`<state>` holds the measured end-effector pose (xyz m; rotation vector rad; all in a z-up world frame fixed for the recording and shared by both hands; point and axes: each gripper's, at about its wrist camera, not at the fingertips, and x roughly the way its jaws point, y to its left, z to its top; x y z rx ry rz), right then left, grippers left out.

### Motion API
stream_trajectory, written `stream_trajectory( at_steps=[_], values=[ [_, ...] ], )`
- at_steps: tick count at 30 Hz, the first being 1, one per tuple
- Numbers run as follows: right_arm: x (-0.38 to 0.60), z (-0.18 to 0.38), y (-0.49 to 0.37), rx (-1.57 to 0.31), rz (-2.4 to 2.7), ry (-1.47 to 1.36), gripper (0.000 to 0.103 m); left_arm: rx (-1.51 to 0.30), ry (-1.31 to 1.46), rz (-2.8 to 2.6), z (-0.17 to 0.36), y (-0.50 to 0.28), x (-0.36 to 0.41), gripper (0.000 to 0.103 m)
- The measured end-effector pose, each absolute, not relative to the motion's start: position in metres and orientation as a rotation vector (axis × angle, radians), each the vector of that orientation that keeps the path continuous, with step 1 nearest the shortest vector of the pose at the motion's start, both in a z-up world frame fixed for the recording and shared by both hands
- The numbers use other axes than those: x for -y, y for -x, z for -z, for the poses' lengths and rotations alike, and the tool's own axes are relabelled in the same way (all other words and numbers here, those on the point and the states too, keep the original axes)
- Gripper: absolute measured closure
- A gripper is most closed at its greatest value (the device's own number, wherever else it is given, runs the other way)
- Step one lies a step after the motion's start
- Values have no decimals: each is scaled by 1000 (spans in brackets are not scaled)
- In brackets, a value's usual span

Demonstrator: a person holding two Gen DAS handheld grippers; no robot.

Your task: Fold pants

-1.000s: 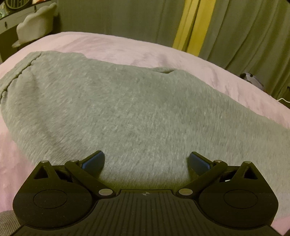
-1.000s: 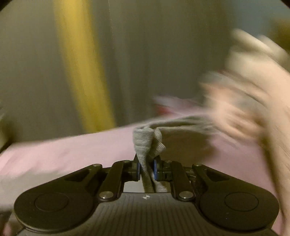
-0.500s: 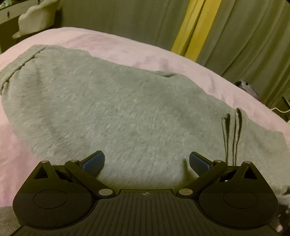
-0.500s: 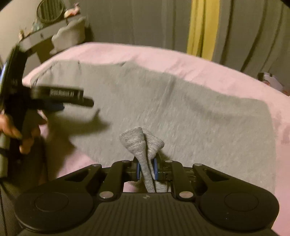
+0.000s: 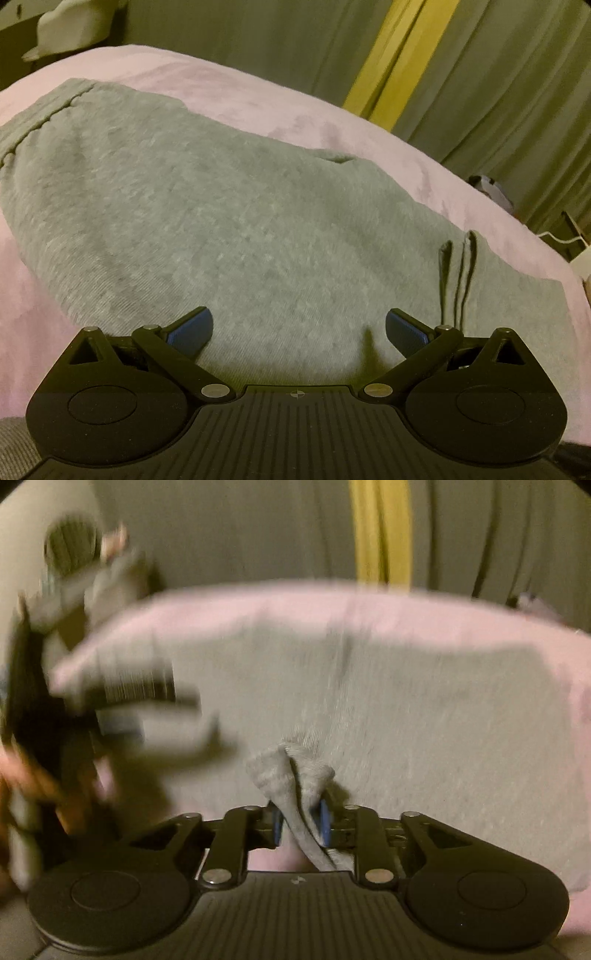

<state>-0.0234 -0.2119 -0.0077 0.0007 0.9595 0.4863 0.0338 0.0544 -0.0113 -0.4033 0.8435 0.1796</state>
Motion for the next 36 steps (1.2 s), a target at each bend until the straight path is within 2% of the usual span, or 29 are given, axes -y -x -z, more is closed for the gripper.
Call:
stream_trajectory(
  at_steps=[2,3,4,6,9,14,16,19,25,29,31,33,36],
  values=[
    [229,3,19,-969,-513,-127,64,-844,393,-162,11,-34,-52,0],
    [241,-2,13,-982,-534,-223,45,-842,384,-152,10,-34,-50,0],
    [251,-7,10,-971,-537,-284,36,-839,372,-140,9,-34,-48,0],
    [275,-19,3,-918,-517,-391,33,-826,350,-117,7,-34,-43,0],
    [313,-22,-8,-871,-406,-501,17,-816,327,-70,3,-33,-36,0],
    [353,20,-30,-1028,-171,-706,14,-855,343,45,-1,-38,-18,0],
    [360,16,-29,-962,-148,-756,12,-876,381,96,-1,-44,-11,0],
    [358,1,-25,-878,-62,-636,8,-917,435,149,4,-55,-1,0],
    [369,-26,-17,-837,-50,-564,5,-991,505,232,20,-76,19,0],
    [378,-28,-10,-813,-56,-510,4,-1040,569,245,36,-94,22,15],
    [384,-18,-12,-829,-56,-580,4,-1049,644,260,42,-101,18,16],
    [389,-10,-16,-832,-38,-650,4,-1068,718,294,50,-109,16,25],
    [396,-2,-21,-824,-12,-714,4,-1072,763,304,58,-115,15,32]
  ],
)
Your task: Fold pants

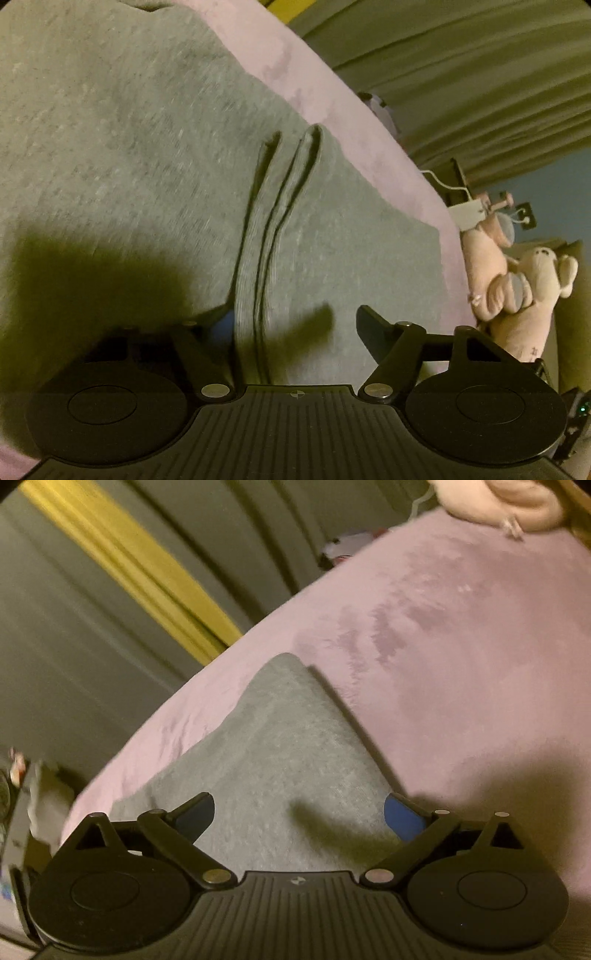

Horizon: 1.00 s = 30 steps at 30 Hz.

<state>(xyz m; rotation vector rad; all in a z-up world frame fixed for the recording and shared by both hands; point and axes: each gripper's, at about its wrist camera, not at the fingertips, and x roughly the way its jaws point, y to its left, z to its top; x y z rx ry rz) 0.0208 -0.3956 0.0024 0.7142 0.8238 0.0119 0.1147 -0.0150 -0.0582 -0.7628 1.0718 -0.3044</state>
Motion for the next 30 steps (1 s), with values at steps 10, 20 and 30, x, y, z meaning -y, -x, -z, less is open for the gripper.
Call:
stream_trajectory(
  at_steps=[10,20,30],
  values=[
    [389,-1,-19,-820,-38,-689,4,-1066,738,275,51,-116,11,85],
    [388,-4,-17,-763,-108,-688,4,-834,565,352,-33,-110,14,86],
    [385,-2,-24,-793,-95,-674,4,-967,671,119,12,-104,-53,49]
  ],
)
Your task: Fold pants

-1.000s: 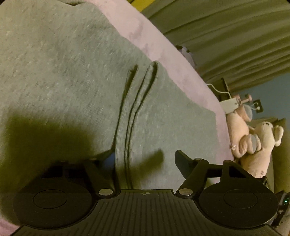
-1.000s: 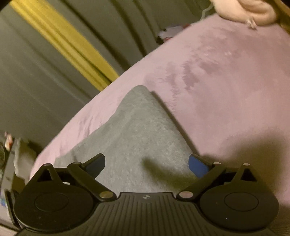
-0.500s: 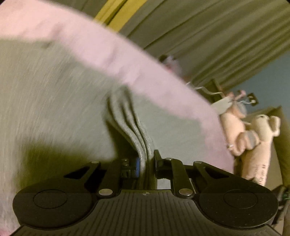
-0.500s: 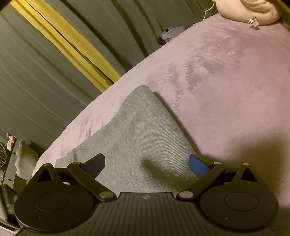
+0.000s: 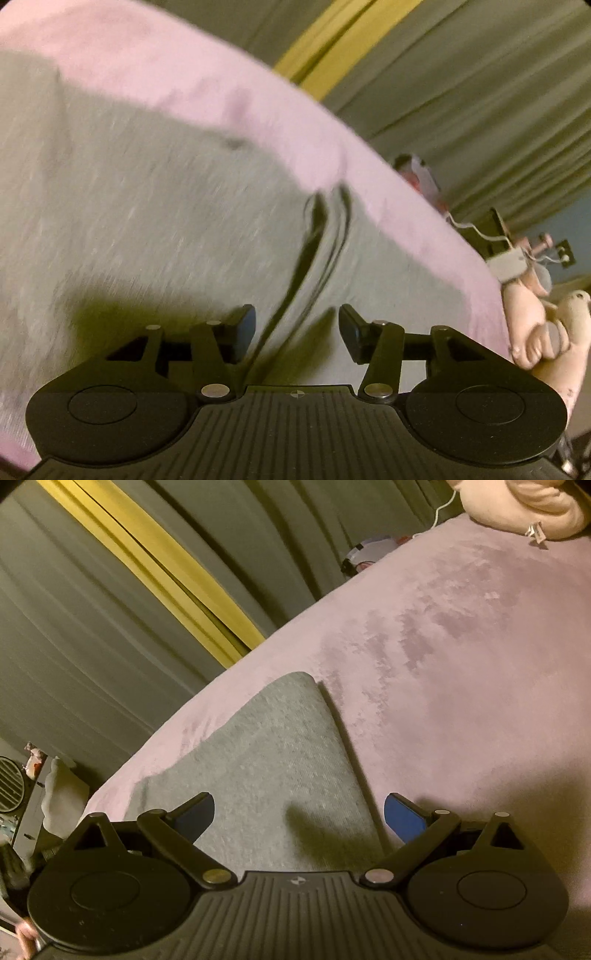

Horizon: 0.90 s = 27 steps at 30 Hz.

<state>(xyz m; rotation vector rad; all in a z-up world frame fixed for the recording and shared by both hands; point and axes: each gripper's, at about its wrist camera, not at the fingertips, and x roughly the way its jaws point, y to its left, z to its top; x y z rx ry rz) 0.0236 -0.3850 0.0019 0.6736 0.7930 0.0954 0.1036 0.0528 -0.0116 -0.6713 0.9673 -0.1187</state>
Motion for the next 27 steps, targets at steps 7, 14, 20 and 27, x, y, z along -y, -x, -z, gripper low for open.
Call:
stream_trajectory(
  at_steps=[7,14,20,27],
  values=[
    [382,1,-27,-823,-88,-656,4,-1040,670,190,26,-89,-45,48],
    [383,2,-26,-832,-84,-666,4,-1032,625,226,15,-85,-28,47],
    [376,-2,-24,-815,-107,-615,4,-1018,593,239,11,-73,-25,40],
    [376,-2,-25,-826,-98,-613,4,-1050,624,227,15,-65,-32,35]
  ],
)
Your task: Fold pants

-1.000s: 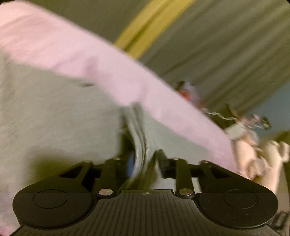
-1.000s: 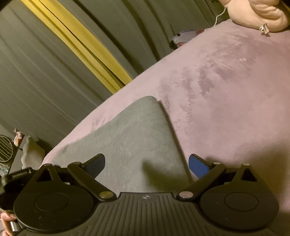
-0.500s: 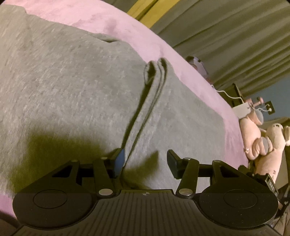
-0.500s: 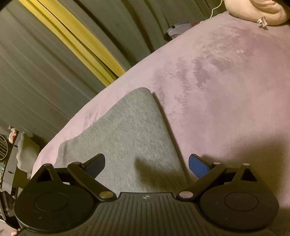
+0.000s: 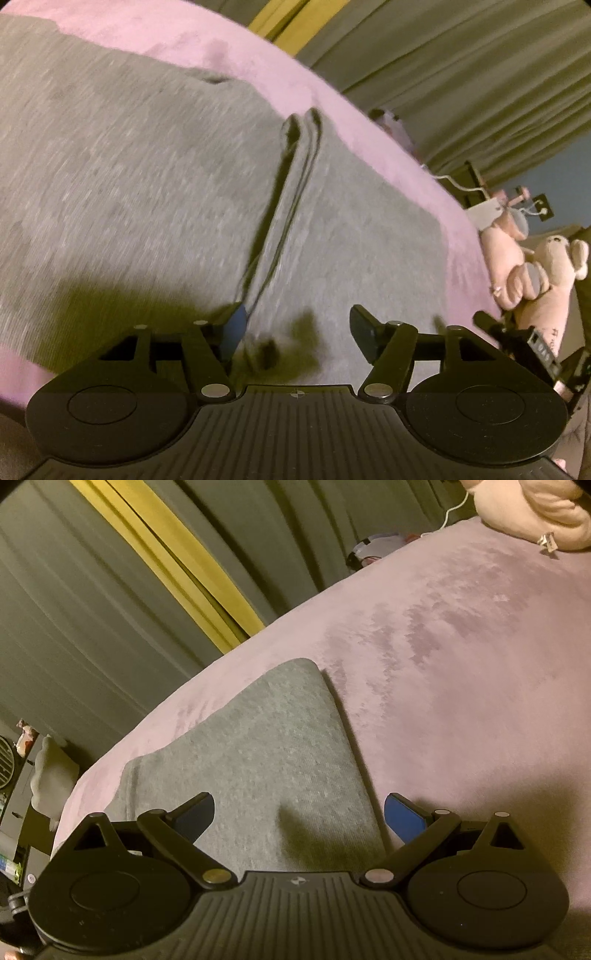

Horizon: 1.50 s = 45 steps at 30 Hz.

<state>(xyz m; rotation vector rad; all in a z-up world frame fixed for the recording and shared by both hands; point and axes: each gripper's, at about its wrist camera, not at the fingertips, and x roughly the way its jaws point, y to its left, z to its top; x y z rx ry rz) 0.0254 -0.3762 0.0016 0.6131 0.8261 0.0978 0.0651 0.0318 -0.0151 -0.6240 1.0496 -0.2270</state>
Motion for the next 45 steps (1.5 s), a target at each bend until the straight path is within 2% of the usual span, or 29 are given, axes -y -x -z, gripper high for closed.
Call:
stream_trajectory(
  at_steps=[6,10,13,15,17,26,28,30,32,35,37,45],
  values=[
    [372,-3,-24,-819,-97,-576,4,-1051,550,209,15,-63,-21,35],
    [367,-3,-25,-829,-89,-541,4,-1039,493,207,13,-60,-15,43],
    [368,-3,-26,-837,-81,-539,4,-1030,502,201,12,-58,-19,58],
    [367,-3,-27,-838,-78,-539,4,-1022,524,189,12,-57,-25,78],
    [367,-3,-27,-839,-76,-537,4,-1000,558,194,11,-56,-31,89],
    [363,-7,-23,-803,-110,-504,4,-994,432,110,-2,-49,-25,92],
    [359,-12,-18,-763,-149,-488,4,-950,419,93,-10,-49,-26,81],
    [352,-19,-10,-692,-158,-447,4,-887,452,99,-17,-49,-29,41],
    [344,-23,-6,-650,-177,-401,5,-838,490,88,-23,-53,-32,28],
    [333,-17,-13,-698,-216,-366,23,-785,497,109,-29,-69,-28,27],
    [326,-11,-22,-750,-232,-354,49,-770,485,93,-31,-81,-22,27],
    [306,10,-33,-844,-221,-275,49,-771,294,22,-19,-109,17,27]
  ],
)
